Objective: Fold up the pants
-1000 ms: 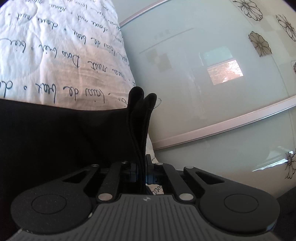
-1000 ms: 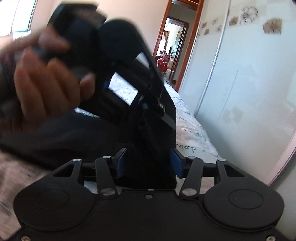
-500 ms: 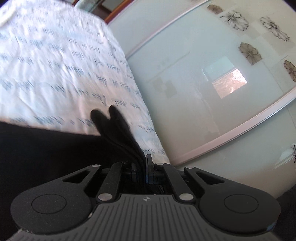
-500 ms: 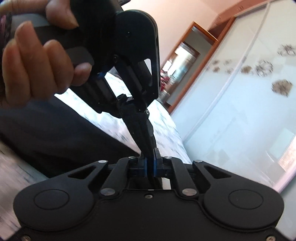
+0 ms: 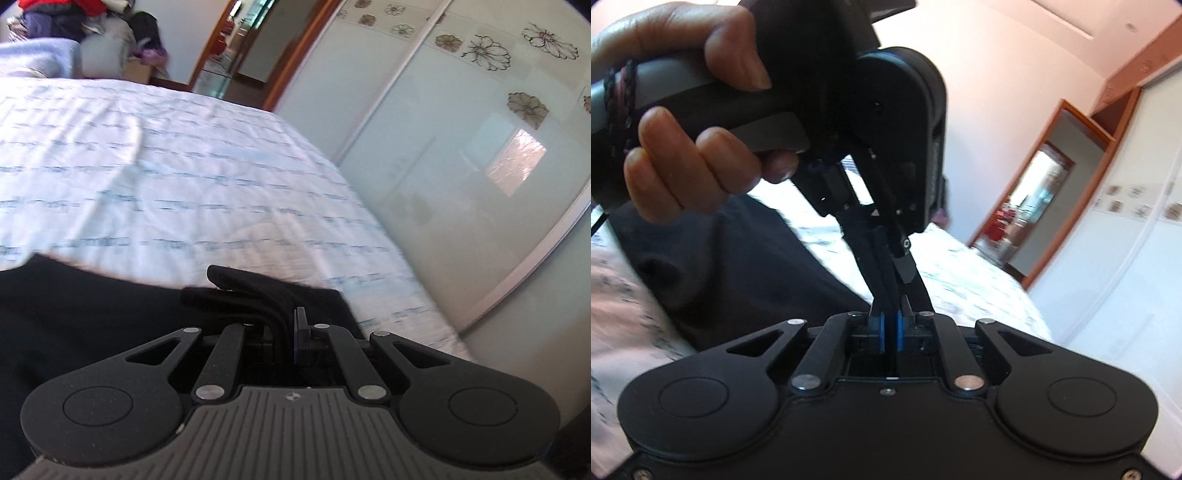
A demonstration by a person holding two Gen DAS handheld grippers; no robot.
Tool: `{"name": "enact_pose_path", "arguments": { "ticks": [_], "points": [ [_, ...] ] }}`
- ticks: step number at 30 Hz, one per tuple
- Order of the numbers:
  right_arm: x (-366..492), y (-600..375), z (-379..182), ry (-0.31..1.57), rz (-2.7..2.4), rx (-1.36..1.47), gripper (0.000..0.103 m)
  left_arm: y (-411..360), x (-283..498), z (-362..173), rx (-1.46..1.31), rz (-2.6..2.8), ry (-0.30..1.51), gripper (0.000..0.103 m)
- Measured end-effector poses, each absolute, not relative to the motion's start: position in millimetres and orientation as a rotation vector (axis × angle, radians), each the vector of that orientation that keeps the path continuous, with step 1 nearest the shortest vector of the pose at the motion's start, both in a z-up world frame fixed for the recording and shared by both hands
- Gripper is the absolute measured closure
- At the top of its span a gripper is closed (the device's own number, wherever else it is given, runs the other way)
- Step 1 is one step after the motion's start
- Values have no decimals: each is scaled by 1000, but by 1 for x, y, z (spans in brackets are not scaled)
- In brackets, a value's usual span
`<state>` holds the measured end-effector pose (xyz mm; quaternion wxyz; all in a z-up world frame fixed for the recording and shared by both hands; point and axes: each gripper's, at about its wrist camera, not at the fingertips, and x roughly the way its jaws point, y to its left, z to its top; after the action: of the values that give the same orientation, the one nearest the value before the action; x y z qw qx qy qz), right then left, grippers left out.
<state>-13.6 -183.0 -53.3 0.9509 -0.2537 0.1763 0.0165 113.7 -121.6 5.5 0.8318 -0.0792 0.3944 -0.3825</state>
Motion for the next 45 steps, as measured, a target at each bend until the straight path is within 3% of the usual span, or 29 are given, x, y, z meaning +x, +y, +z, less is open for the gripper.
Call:
{"name": "enact_pose_path", "arguments": {
  "ticks": [9,14,15,16,19,27,31,36,45],
  "points": [
    [-21,-148,-73,435,192,-560,98,-70,123,-38,-114,-692,915,97],
    [-22,-149,-68,410,188,-580,98,-64,117,-22,-86,-708,814,96],
    [-21,-149,-65,404,189,-572,98,-64,118,-20,-75,-703,812,95],
    [-20,-149,-65,410,195,-566,98,-64,121,-22,-71,-695,832,82],
    [-11,-151,-77,466,229,-583,98,-59,132,-44,-93,-658,936,76],
    [13,-160,-59,411,193,-615,98,-45,174,-43,-394,-645,934,77],
    [16,-172,-35,352,167,-587,98,-49,161,-22,-267,-602,851,77],
    [11,-166,-65,488,295,-629,98,-44,145,-49,-148,-526,923,85],
    [4,-169,-71,524,330,-610,96,-39,139,-24,-68,-458,838,84]
  ]
}}
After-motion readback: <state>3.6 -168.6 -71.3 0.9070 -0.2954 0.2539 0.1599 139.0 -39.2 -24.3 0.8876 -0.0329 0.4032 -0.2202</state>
